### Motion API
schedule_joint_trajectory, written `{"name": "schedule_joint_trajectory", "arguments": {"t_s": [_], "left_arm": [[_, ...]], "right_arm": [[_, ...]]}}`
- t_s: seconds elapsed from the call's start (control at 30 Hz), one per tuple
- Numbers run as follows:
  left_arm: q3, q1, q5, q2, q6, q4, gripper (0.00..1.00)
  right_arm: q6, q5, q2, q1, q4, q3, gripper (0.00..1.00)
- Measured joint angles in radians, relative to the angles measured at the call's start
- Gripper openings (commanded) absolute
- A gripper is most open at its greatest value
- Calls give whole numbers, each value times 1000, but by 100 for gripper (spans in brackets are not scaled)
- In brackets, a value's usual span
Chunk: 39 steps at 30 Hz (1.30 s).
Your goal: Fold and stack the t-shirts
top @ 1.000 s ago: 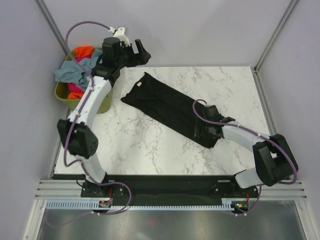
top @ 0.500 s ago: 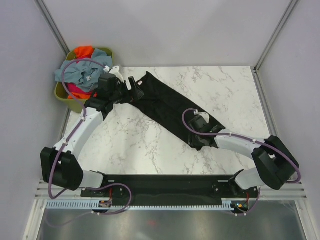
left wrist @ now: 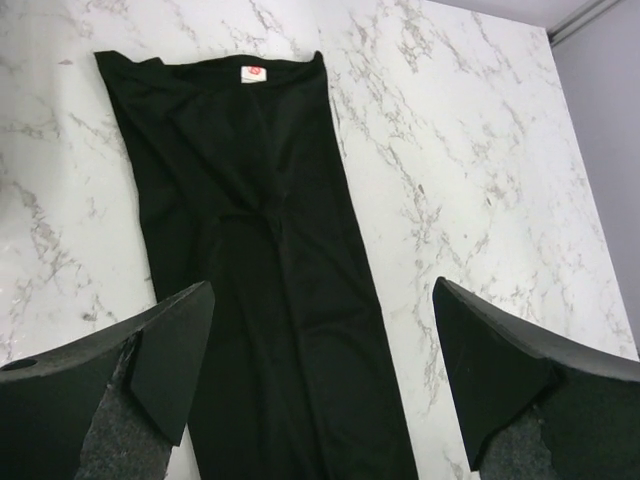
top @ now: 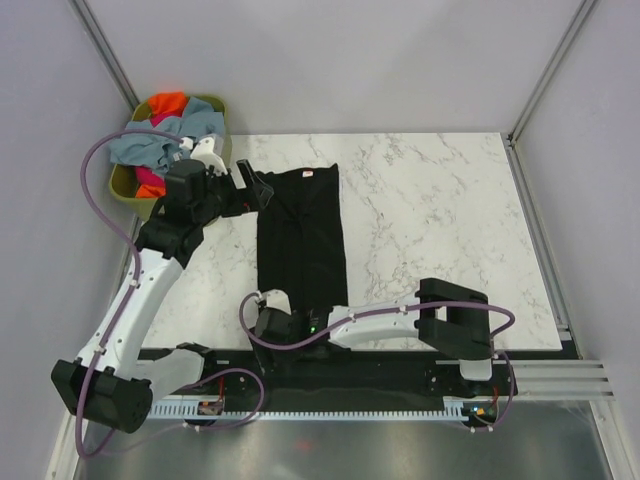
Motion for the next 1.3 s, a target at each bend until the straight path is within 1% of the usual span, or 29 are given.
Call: {"name": "schedule_joint_trajectory", "arguments": {"t_s": [0.07, 0.2, 0.33, 0.43, 0.47, 0.53, 0.6, 0.7, 0.8, 0.97, 1.1, 1.3], "left_arm": [[-6, 1, -7, -22, 9, -37, 99], [-32, 1, -16, -68, 24, -88, 99], [-94, 1, -17, -133, 34, -125, 99], [-132, 1, -16, -182, 40, -154, 99], [-145, 2, -25, -202, 36, -129, 99], [-164, 11, -24, -246, 40, -136, 99], [-198, 8, -19, -295, 42, -150, 99], [-250, 8, -20, -353, 42, -166, 98], [-293, 8, -42, -404, 45, -183, 99], [-346, 8, -109, -541, 48, -192, 99], [-364, 8, -143, -629, 48, -191, 99], [-375, 8, -153, -621, 48, -188, 99]], "right_arm": [[-13, -3, -5, 3, -59, 10, 91], [-76, 4, -25, -87, -197, 81, 95], [-172, 9, -80, -223, -289, 214, 97], [-237, 2, -113, -341, -305, 315, 97], [-270, -16, -115, -380, -330, 341, 97], [-306, -27, -98, -455, -342, 393, 97], [-344, -44, -36, -537, -341, 476, 95], [-391, -82, 116, -634, -311, 631, 94], [-410, -140, 268, -689, -275, 735, 93], [-409, -281, 525, -742, -247, 912, 91], [-396, -372, 618, -763, -193, 984, 91], [-357, -438, 673, -811, -118, 1021, 91]]}}
